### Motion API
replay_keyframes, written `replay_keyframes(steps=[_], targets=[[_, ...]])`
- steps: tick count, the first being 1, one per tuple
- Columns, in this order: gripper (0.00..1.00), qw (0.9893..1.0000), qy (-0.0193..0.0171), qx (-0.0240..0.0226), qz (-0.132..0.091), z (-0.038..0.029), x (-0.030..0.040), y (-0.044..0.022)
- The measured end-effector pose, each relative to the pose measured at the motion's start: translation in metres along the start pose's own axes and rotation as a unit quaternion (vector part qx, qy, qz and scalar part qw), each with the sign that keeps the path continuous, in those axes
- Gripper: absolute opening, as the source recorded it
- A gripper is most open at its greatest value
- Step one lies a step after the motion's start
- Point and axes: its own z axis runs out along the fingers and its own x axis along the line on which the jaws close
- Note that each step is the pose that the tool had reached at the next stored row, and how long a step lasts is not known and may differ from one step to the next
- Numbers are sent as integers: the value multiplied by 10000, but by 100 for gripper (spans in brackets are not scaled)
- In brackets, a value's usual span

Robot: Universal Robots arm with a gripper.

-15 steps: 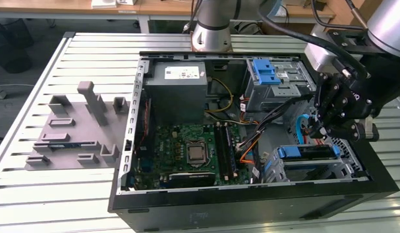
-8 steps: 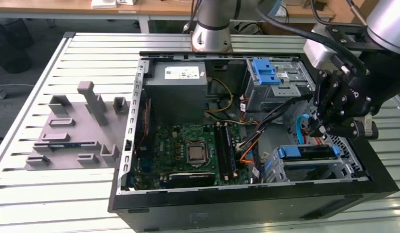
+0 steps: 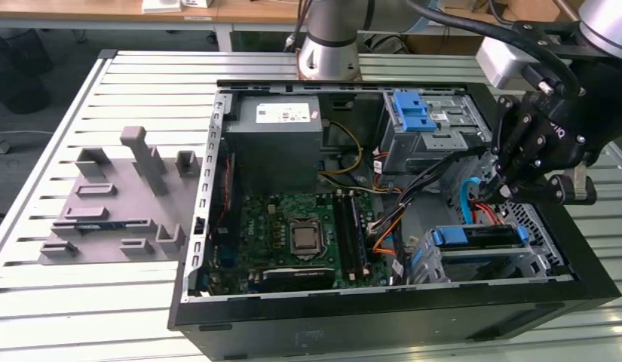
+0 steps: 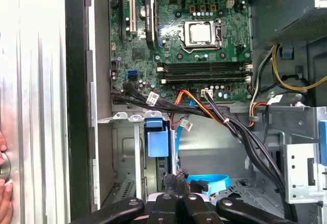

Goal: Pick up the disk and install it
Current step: 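Insert the second disk wire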

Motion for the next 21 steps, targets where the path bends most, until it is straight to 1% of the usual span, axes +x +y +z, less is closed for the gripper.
replay_keyframes(steps=[1,5,10,18,21], targets=[[11,10000,-5,0,0,-8,-4,1],[11,10000,-7,0,0,-40,-29,3],[11,10000,-7,0,0,-100,-82,8],[11,10000,-7,-1,-6,-101,-171,13],[11,10000,-7,-1,-11,-80,-185,13]])
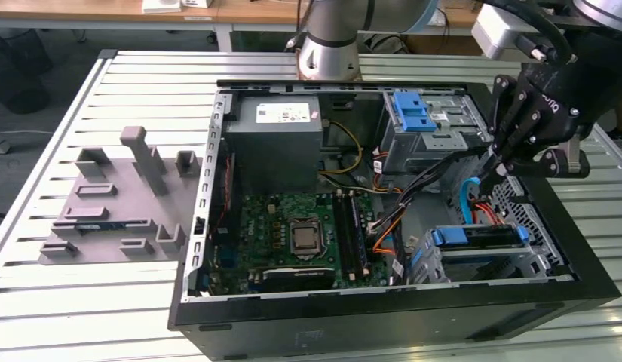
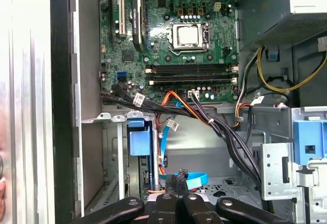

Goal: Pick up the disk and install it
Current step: 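Insert the second disk wire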

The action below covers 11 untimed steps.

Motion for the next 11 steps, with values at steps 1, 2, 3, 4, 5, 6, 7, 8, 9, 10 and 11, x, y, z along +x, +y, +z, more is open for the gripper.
replay_keyframes(steps=[1,2,3,4,5,6,7,8,9,10,11], targets=[[11,10000,0,0,-1,13,0,0],[11,10000,1,0,-2,22,0,-1],[11,10000,2,0,-2,30,-1,-1],[11,10000,1,0,-2,41,-2,-1],[11,10000,0,0,-2,53,-3,-2],[11,10000,1,0,-2,67,-4,-2],[11,10000,0,0,-2,80,-5,-3],[11,10000,1,0,-2,92,-5,-4],[11,10000,2,0,-2,104,-5,-5],[11,10000,4,0,-2,115,-5,-5],[11,10000,6,0,-2,124,-5,-6]])
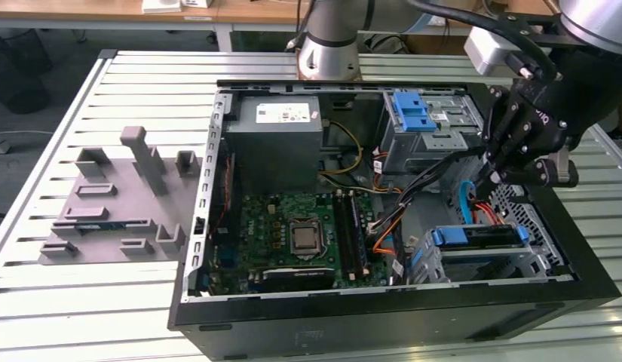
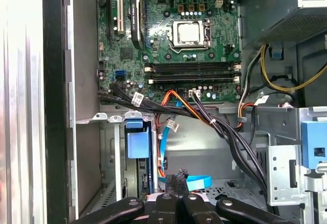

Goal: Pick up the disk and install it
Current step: 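Insert the second disk wire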

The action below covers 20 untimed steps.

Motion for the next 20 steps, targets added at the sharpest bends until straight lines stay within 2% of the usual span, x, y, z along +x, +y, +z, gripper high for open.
replay_keyframes(steps=[5,6,7,9,10,13,20], targets=[[11,10000,14,1,0,2,0,0],[11,10000,26,1,1,2,0,0],[17,10000,47,2,1,1,0,-1],[17,10000,89,5,2,2,0,-1],[24,9999,104,5,3,2,0,-1],[24,9999,111,6,3,-5,0,0],[24,9999,109,6,3,-72,0,2]])
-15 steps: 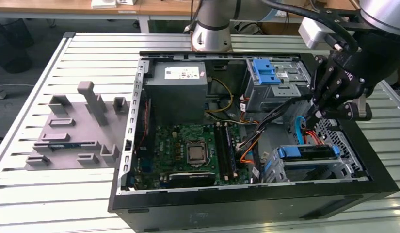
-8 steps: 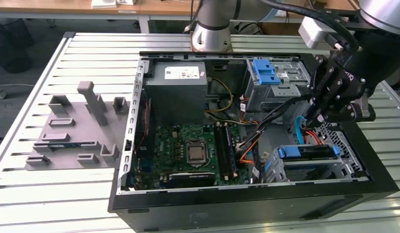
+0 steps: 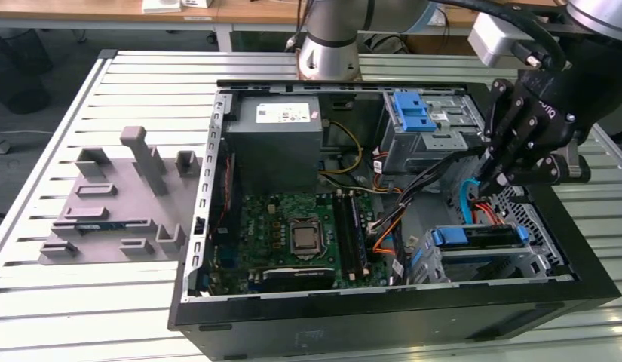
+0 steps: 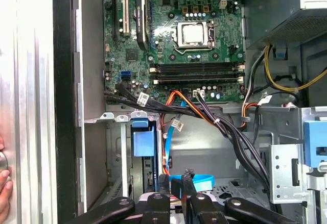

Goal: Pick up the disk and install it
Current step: 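Insert the second disk wire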

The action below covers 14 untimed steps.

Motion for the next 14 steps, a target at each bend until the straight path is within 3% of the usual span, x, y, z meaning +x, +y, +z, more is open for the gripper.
replay_keyframes(steps=[8,14], targets=[[24,10000,2,0,0,-16,-5,0],[24,10000,28,1,1,-21,-26,2]])
